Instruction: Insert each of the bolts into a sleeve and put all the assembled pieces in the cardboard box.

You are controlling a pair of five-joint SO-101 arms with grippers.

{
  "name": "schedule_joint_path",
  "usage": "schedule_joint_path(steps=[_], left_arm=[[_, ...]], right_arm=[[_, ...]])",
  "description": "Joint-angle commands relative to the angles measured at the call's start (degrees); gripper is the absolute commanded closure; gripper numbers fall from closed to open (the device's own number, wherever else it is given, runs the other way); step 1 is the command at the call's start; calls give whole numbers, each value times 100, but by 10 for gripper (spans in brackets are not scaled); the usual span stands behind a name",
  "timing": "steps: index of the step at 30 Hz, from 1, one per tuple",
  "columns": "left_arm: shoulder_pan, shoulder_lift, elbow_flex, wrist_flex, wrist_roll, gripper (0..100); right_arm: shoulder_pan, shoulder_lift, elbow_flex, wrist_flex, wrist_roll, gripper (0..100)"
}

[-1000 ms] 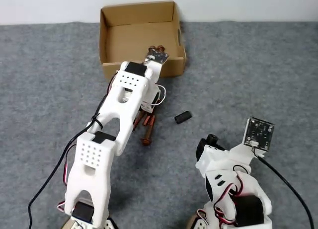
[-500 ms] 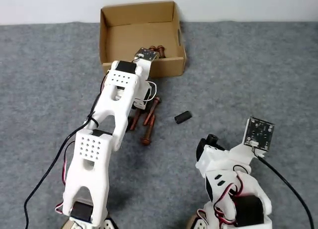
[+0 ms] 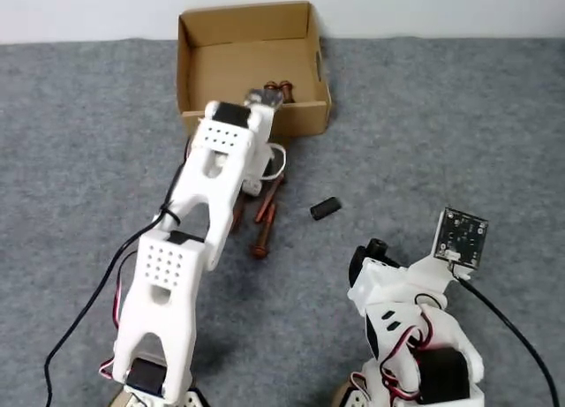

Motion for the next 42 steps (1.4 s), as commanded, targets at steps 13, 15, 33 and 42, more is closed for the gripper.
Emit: schedule_joint_path(steps=[13,15,33,42], left_arm=[[905,-4281,1560,-35,97,997],[976,-4862,2070,-264,158,997],[1319,-10980,8110,-3736,782,996],[1301,-12897,9446,-3789,2365,996]], right_arm=[[-462,-980,70,-31,501,991],[-558,-980,70,-40,501,991],[-2554,-936,334,-1376,1952,991],[-3688,-919,624,-1991,2927,991]])
